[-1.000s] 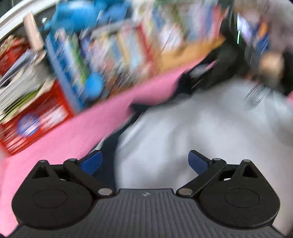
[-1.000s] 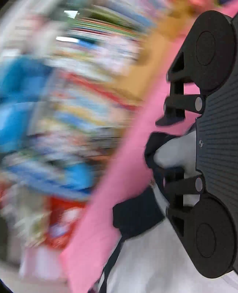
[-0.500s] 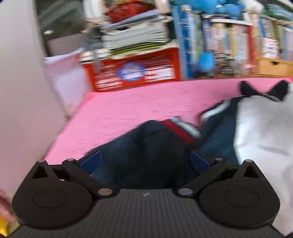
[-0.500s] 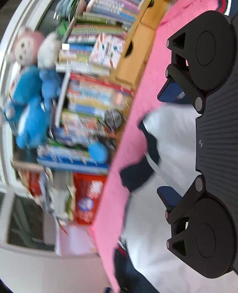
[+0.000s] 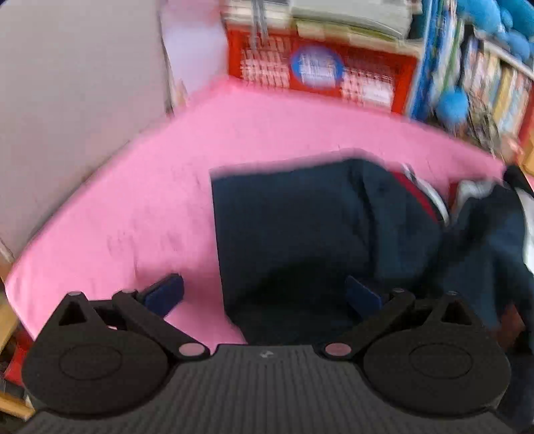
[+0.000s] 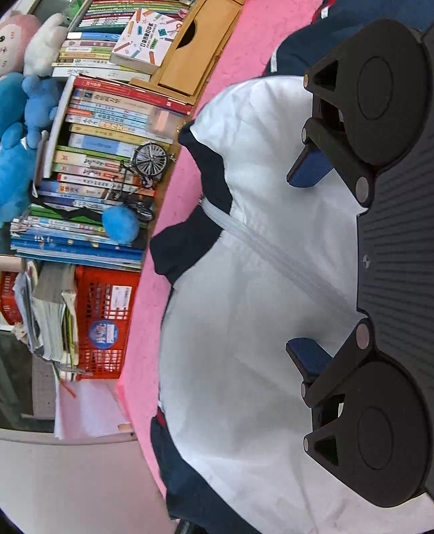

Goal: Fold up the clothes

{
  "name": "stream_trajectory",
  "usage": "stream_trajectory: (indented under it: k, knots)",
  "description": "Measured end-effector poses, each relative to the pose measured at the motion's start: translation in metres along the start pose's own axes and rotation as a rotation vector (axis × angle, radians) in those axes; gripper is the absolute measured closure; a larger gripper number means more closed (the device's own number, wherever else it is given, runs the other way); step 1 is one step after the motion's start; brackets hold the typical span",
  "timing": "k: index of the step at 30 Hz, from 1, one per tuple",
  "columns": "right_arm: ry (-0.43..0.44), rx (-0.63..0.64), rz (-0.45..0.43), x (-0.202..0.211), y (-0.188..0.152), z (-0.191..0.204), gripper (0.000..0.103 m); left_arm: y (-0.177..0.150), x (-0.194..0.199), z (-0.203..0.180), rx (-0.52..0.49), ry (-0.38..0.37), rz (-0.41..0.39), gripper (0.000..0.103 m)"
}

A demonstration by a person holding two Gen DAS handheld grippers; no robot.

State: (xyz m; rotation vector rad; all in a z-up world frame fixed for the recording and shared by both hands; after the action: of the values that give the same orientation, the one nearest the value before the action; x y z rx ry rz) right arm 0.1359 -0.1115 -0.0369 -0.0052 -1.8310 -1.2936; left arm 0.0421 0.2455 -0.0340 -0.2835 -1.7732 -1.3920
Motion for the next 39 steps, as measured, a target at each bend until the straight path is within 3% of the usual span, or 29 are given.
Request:
stream_trajectory:
  k: [1, 2, 3, 5, 8, 12, 14, 17, 20, 23, 25, 28, 29, 30, 33, 39]
  knots:
    - [0.001, -0.004, 0.003, -0.001, -0.002, 0.001, 0.004, 0.003, -0.001, -0.003, 0.015, 0.004, -0.016, 0.016]
    - [0.001, -0.008, 0.003, -0.003, -0.003, 0.001, 0.003, 0.008, 0.000, -0.007, 0.023, 0.001, -0.039, 0.051]
    - [0.000, -0.012, 0.001, -0.004, -0.003, 0.001, 0.003, 0.016, 0.000, -0.012, 0.032, 0.010, -0.057, 0.072]
    - [-0.001, -0.019, -0.001, -0.006, -0.004, 0.000, 0.003, 0.030, 0.003, -0.019, 0.033, 0.055, -0.118, 0.095]
    - [-0.030, -0.028, 0.007, -0.015, 0.003, -0.004, 0.000, 0.062, 0.016, -0.022, 0.028, 0.115, -0.278, 0.097]
    - [-0.040, -0.085, 0.036, -0.035, 0.018, -0.014, 0.000, 0.095, 0.054, -0.018, 0.016, 0.225, -0.576, 0.097]
    - [-0.040, -0.109, 0.041, -0.044, 0.024, -0.018, 0.000, 0.102, 0.059, -0.012, 0.004, 0.264, -0.640, 0.096]
    - [-0.041, -0.126, 0.044, -0.053, 0.030, -0.020, 0.000, 0.100, 0.031, -0.001, -0.058, 0.370, -0.572, 0.095]
    - [-0.041, -0.125, 0.043, -0.057, 0.032, -0.021, 0.000, 0.086, -0.018, 0.020, -0.064, 0.444, -0.373, 0.094]
    - [-0.040, -0.125, 0.043, -0.058, 0.032, -0.021, 0.000, 0.069, -0.059, 0.040, -0.024, 0.462, -0.138, 0.086]
    - [-0.040, -0.125, 0.043, -0.058, 0.032, -0.021, 0.000, 0.061, -0.056, 0.041, -0.044, 0.478, -0.129, 0.083]
    - [-0.039, -0.124, 0.043, -0.058, 0.032, -0.022, 0.000, 0.053, -0.038, 0.037, -0.108, 0.527, -0.180, 0.040]
    - [-0.039, -0.124, 0.042, -0.058, 0.032, -0.022, 0.000, 0.052, -0.029, 0.035, -0.135, 0.547, -0.206, 0.017]
    - [-0.038, -0.125, 0.042, -0.058, 0.032, -0.022, 0.000, 0.051, -0.018, 0.034, -0.145, 0.559, -0.236, 0.013]
    - [-0.038, -0.125, 0.042, -0.057, 0.032, -0.022, 0.000, 0.047, 0.020, 0.034, -0.164, 0.586, -0.330, 0.013]
    - [-0.037, -0.125, 0.041, -0.057, 0.032, -0.022, 0.000, 0.017, 0.074, -0.021, -0.286, 0.130, -0.419, 0.012]
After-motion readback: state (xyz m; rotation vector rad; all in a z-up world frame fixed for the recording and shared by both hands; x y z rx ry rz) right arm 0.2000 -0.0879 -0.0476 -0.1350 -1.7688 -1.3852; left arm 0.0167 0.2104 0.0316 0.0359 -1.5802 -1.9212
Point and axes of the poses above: each gripper's, at about its wrist camera, not at the fingertips, and x roughly against the way its jaws point, z to its left, y to its top, the point moved 1 cm from there along -x, roughly the way its jaws point, and after that the axes turned 2 degrees about z, right-handed, at the moved point
